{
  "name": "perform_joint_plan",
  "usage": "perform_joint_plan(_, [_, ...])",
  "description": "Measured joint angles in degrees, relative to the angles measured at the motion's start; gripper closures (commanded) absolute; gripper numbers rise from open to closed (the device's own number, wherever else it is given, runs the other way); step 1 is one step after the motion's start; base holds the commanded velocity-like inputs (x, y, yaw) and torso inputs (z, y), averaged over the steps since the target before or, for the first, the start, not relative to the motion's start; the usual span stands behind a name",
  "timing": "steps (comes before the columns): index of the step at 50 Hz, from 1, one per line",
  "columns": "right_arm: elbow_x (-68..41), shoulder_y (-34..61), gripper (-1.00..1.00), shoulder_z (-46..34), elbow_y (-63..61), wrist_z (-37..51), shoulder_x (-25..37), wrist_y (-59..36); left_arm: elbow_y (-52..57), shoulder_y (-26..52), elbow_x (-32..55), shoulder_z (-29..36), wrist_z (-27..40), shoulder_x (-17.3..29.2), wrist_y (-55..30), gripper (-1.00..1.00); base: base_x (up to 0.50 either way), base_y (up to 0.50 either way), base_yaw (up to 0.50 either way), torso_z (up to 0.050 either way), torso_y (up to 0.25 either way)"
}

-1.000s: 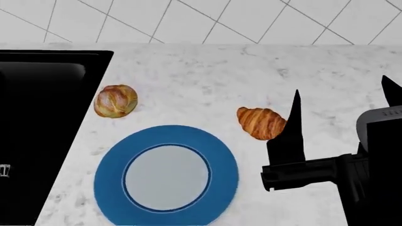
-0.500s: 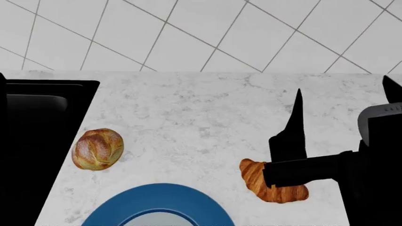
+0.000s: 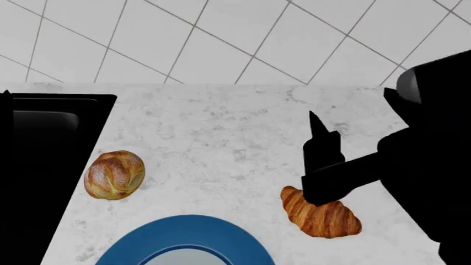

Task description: Place the pastries on the plates.

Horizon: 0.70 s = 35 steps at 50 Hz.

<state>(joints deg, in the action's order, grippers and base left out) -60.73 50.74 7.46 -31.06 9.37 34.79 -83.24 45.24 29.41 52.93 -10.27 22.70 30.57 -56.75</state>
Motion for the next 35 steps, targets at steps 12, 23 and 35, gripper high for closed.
perform_joint_plan(12, [-4.4,1.3,-1.00,-6.5,7.1,-2.6,4.5,-3.7,0.2,-0.4,1.8,-1.0,0.1,0.5,-0.3,-1.00,0.00,0.00,0.00,0.000,0.000])
perform_joint_plan(23, [-4.4,1.2,-1.00,-12.4,10.2,-4.6,7.9,-2.2,0.6,-1.0,2.9,-1.4,0.6,0.7,-0.5,-1.00,0.00,0.00,0.00,0.000,0.000])
perform_joint_plan(35, [-0.1,2.2,-1.00,-20.1,14.9,-8.4,9.1,1.8,0.7,-1.7,3.6,-1.6,0.7,1.0,-0.4,-1.00,0.00,0.00,0.00,0.000,0.000])
